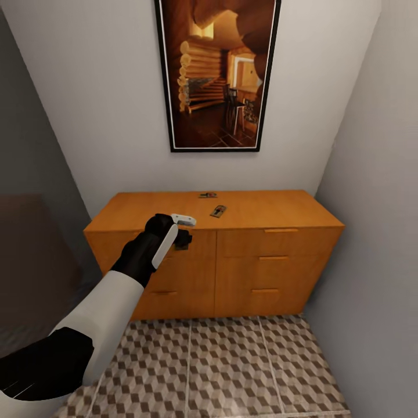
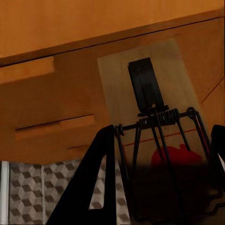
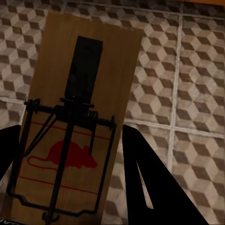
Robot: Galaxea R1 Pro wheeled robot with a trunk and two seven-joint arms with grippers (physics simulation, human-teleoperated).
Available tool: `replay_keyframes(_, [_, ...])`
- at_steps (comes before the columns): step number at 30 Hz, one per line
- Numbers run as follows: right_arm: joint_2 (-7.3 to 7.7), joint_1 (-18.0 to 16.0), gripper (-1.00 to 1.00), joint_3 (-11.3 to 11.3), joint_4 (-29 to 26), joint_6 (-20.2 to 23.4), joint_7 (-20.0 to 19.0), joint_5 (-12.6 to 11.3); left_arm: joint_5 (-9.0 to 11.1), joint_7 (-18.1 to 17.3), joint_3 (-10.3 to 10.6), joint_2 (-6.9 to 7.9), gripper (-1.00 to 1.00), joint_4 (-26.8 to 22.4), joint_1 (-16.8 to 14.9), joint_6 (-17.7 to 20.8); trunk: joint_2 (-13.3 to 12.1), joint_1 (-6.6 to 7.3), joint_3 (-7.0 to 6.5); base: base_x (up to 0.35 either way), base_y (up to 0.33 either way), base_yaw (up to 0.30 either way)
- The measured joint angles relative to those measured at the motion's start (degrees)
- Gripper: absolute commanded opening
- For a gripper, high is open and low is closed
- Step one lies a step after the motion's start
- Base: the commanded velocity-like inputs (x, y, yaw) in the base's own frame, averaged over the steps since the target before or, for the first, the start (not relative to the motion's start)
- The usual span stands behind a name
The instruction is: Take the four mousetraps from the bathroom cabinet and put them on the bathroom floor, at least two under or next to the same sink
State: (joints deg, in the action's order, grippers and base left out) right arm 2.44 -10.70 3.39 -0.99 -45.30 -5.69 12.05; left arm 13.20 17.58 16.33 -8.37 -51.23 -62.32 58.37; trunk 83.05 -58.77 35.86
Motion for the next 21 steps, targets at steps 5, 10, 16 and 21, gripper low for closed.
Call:
replay_keyframes(5, [0.0, 0.0, -1.0, 0.0, 0.0, 0.0, 0.01, 0.0, 0.0, 0.0, 0.0, 0.0, -1.0, 0.28, 0.03, 0.0, 0.0, 0.0, 0.0, -0.304, 0.0, 0.0])
replay_keyframes(10, [0.0, 0.0, -1.0, 0.0, 0.0, 0.02, 0.01, 0.0, 0.0, 0.0, 0.0, 0.0, -1.0, 1.89, 0.02, -0.08, 0.0, 0.03, 0.0, -0.07, 0.0, 0.0])
replay_keyframes(16, [0.0, 0.0, -1.0, 0.0, 0.0, 0.02, 0.01, 0.0, 0.0, 0.0, 0.03, 0.05, -1.0, 6.0, 0.1, -0.25, 0.0, 0.03, 0.0, -0.008, 0.0, 0.0])
replay_keyframes(21, [0.0, 0.0, -1.0, 0.0, -0.03, 0.01, 0.01, 0.0, 0.12, -0.28, 0.01, 0.08, -1.0, 9.57, 4.47, -0.65, 0.0, 0.03, 0.01, -0.001, 0.0, 0.0])
